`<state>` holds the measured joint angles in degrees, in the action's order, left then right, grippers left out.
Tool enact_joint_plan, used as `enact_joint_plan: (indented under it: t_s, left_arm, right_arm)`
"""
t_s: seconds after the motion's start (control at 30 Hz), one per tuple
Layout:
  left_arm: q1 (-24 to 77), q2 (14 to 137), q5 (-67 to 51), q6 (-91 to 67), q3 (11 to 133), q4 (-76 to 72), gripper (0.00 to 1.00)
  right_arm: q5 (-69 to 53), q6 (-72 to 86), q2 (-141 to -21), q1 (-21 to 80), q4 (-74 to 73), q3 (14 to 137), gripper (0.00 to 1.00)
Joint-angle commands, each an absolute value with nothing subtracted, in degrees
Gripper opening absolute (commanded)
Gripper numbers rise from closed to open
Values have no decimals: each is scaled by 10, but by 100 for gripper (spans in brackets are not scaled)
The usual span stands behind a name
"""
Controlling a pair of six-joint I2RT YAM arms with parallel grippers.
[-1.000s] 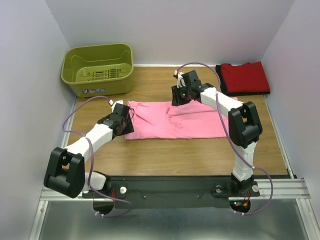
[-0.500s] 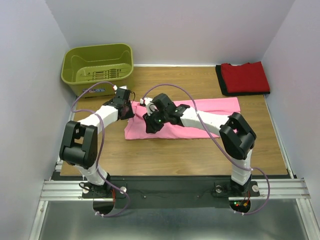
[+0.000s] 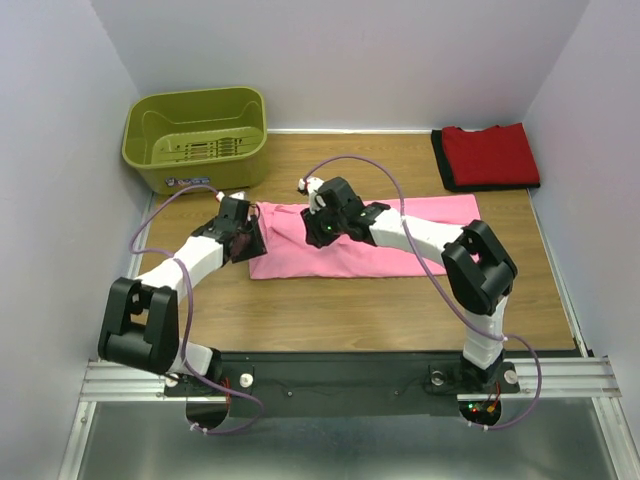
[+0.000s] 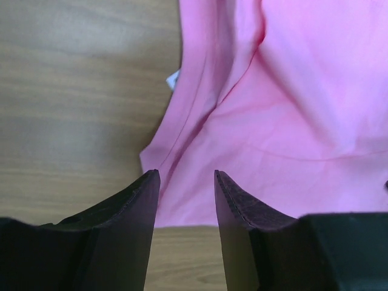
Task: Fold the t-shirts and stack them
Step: Fold the tshirt
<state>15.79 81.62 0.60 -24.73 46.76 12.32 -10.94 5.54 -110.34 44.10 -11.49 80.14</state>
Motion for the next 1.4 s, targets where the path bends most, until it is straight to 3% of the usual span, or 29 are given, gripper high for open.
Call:
enact_joint_plan:
  t_s: [0.0,0.17,0.37,0.77,0.83,1.0,1.37]
  left_arm:
    - [160,782,3,-251,432,148,53]
    - [166,795,-25,-249,411,143,50]
    - [170,804,-28,-242,411,142,40]
    - [171,777,-20,-241,411,164,13]
    - [171,762,-18,-243,409,170,4]
    - [171,744,-29,-248,408,177,0]
    - [171,733,-35,-267,423,252,0]
  right_arm:
    - [-87,70,-1076,414,-87,774,31]
    - [-83,80,-1055,385,-85,747,31]
    - [-70,87,-1046,360,-84,729,31]
    - [-86,83,-1145,337,-83,867,29]
    - [-91,87,-1162,331,-83,885,29]
    - [-98,91,-1193,323,-83,911,28]
    - [-98,106,-1220,289,-83,903,28]
